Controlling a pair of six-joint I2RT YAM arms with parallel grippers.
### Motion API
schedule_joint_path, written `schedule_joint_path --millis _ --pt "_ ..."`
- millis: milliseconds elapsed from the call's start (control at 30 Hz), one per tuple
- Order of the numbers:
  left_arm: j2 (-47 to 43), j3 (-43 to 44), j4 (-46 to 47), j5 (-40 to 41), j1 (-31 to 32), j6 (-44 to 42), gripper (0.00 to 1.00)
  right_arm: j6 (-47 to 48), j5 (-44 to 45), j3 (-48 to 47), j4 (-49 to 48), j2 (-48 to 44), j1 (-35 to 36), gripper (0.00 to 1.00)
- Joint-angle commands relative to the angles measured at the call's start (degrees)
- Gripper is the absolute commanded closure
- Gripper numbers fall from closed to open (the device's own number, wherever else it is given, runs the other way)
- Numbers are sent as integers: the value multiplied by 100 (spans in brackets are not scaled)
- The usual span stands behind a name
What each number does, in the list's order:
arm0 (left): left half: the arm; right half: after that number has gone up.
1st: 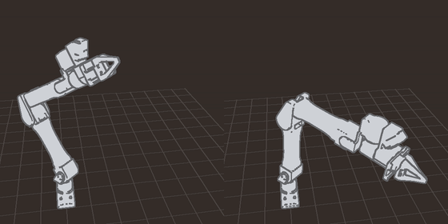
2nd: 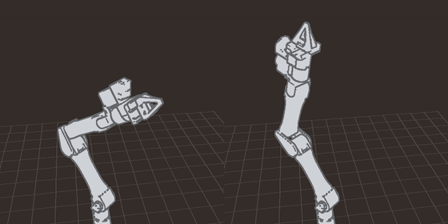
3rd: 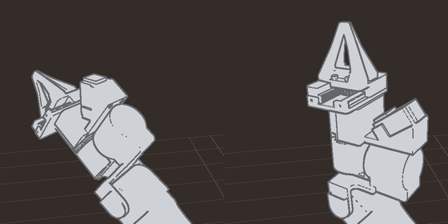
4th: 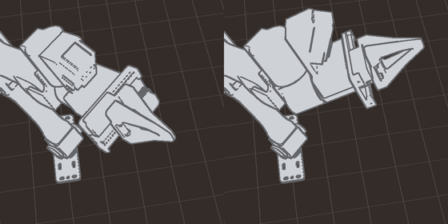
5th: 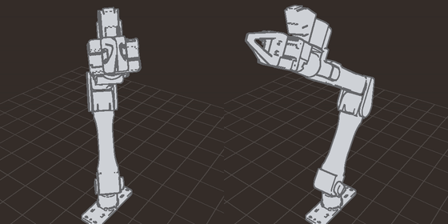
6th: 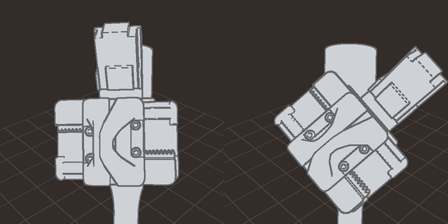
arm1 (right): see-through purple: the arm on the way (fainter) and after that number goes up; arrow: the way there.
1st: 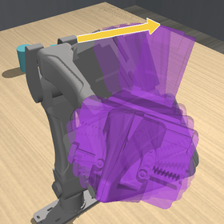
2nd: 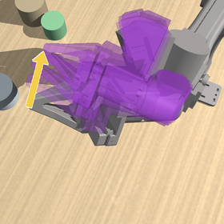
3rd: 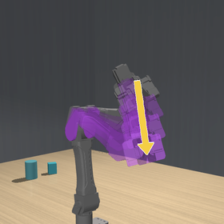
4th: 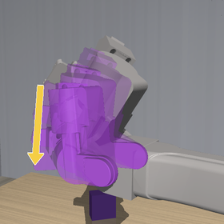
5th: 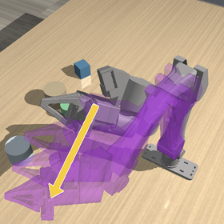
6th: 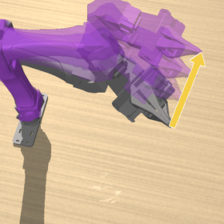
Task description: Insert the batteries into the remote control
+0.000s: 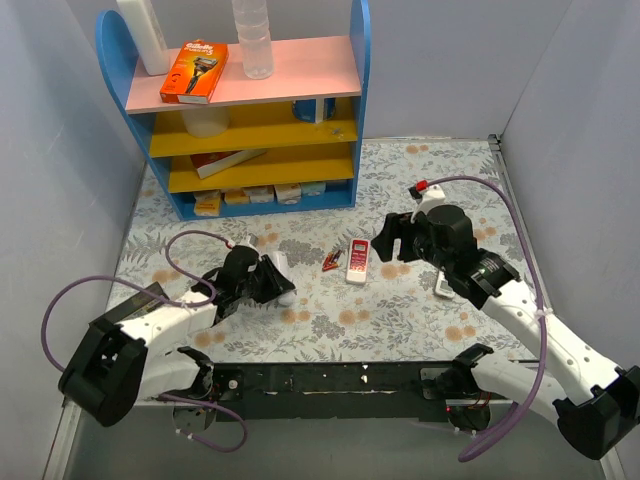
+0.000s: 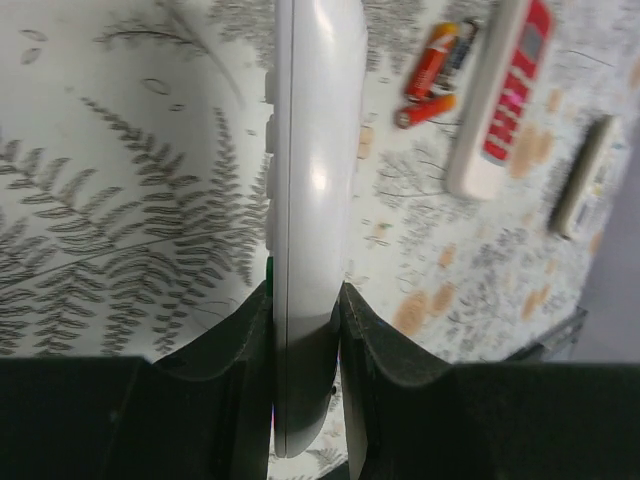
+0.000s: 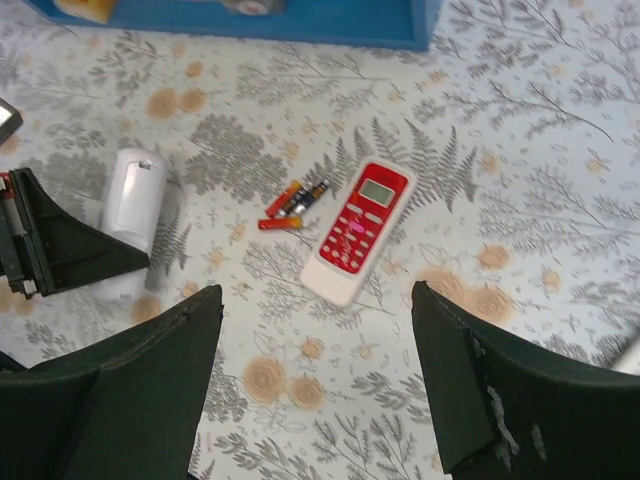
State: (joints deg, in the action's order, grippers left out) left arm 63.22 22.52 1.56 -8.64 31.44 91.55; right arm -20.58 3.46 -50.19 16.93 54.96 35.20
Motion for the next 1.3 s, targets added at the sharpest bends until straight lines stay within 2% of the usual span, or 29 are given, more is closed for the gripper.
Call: schedule_joint_path --millis 0,100,133,200,233,333,367,433,467,533,700,933,1067,1100,1267 --pt "576 735 -1148 794 -6 -14 100 212 830 167 723 -511 -22 17" --pt "954 859 -1308 1014 -6 -93 96 352 1147 247 969 -801 -22 17" --pt "1016 868 -1316 1023 -6 -85 88 396 1217 299 1014 -863 -31 17" --pt "1201 859 -1334 1101 -6 -32 78 440 1402 343 1128 -1047 -31 17" --pt "1236 859 -1369 1128 -6 -6 63 449 1490 370 1181 -1092 -22 16" --pt "1246 815 -1501 1233 -7 100 44 484 1789 414 1312 -1312 -31 16" --pt "1202 798 -1562 1277 -6 135 33 519 1937 431 1339 -1365 -40 16" --pt "1009 762 -1650 1443 -6 249 23 520 2131 449 1435 -1549 -22 15" --pt "930 762 -1790 1497 -6 276 13 502 2358 458 1462 -1619 -31 15" --pt "579 806 -2053 1759 -6 398 2 432 2623 467 1524 -1821 -31 15" --pt "-449 1166 -2608 2471 -15 356 2 458 3581 406 1507 -2401 -31 13" --pt "-1777 2167 -2960 3948 -6 -778 2 862 4171 221 1129 -2911 -31 11" --pt "-2243 2642 -2768 4678 -6 -1410 2 1169 4268 107 865 -3017 -31 11" --pt "-2409 2774 -2645 4748 -6 -1786 2 1196 4277 89 839 -3017 -31 11" --pt "-2780 3091 -1977 4916 2 -2536 2 1240 4364 -16 803 -2974 -31 11"
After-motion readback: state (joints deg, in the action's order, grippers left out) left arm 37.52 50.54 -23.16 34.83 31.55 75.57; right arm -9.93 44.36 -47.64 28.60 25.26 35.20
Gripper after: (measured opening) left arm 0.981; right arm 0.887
